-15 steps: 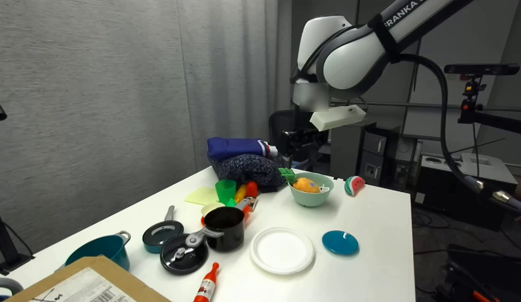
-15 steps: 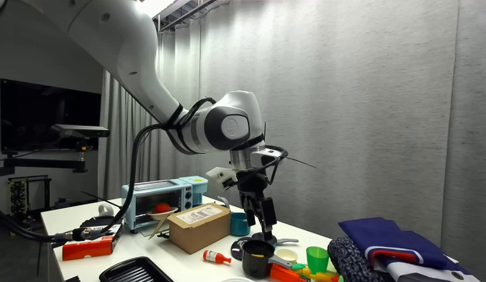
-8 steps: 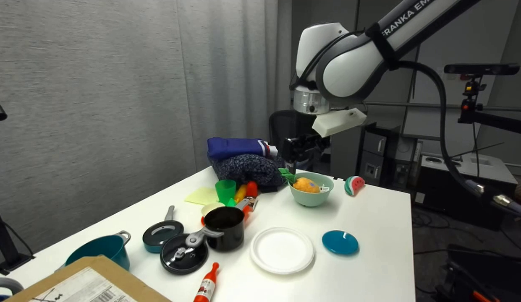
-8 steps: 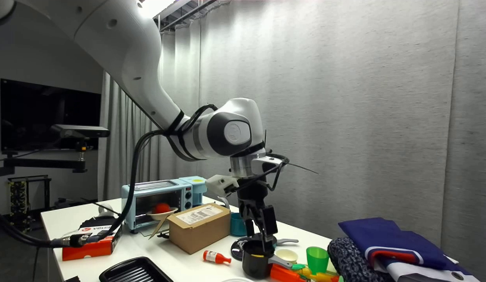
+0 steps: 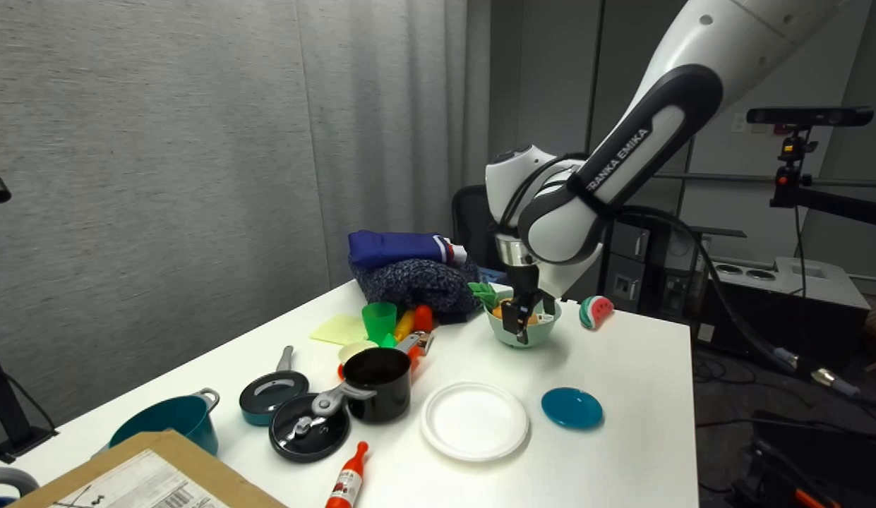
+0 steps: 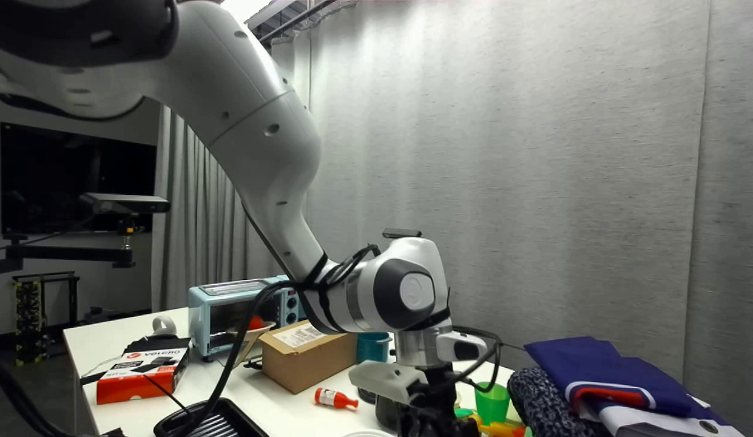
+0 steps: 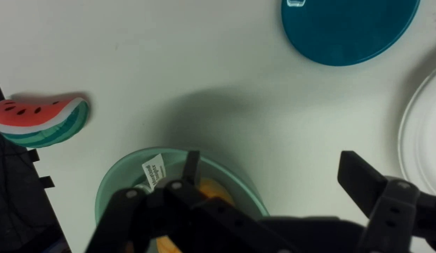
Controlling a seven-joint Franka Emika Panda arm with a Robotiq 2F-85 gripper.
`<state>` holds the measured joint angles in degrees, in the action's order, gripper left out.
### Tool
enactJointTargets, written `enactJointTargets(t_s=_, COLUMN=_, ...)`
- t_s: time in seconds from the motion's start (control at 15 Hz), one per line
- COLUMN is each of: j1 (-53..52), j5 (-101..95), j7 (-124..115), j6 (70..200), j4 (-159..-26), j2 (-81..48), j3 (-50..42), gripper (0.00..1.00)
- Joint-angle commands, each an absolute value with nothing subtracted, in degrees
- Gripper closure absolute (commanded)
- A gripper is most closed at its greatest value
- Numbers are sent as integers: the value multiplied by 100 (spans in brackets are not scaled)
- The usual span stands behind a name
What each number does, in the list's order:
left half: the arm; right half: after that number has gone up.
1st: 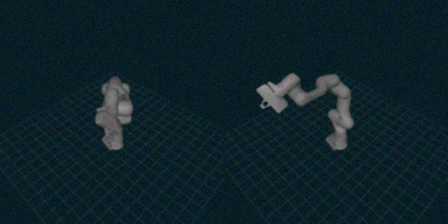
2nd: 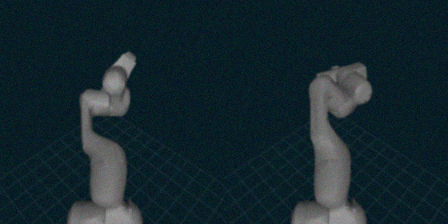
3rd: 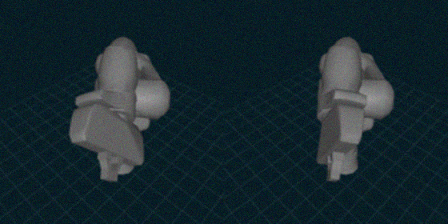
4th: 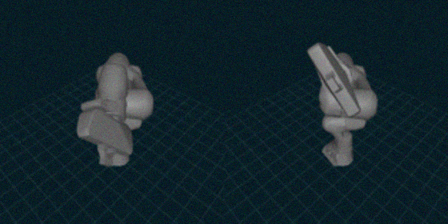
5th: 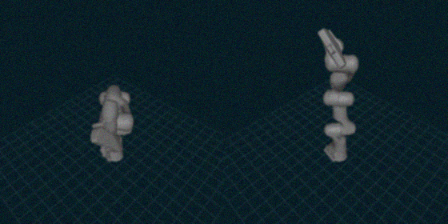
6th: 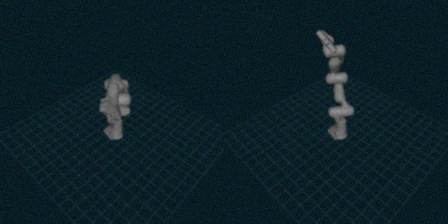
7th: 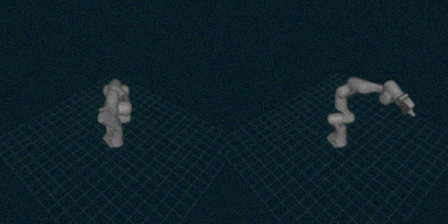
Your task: Move the bowl
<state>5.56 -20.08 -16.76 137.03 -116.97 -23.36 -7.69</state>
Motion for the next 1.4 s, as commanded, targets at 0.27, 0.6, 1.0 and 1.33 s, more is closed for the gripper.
enactJointTargets(t_s=0.27, j1=990, j5=-815, j7=426, j6=13551, j4=-10780, j2=-3081, j3=-493, gripper=0)
enactJointTargets(t_s=0.6, j1=1174, j5=-810, j7=1809, j6=12917, j4=-10830, j2=-2618, j3=-401, gripper=0)
enactJointTargets(t_s=1.0, j1=1166, j5=-742, j7=1192, j6=13273, j4=-10448, j2=-2850, j3=-643, gripper=0)
enactJointTargets(t_s=1.33, j1=1289, j5=-261, j7=977, j6=13027, j4=-9841, j2=-3599, j3=-563, gripper=0)
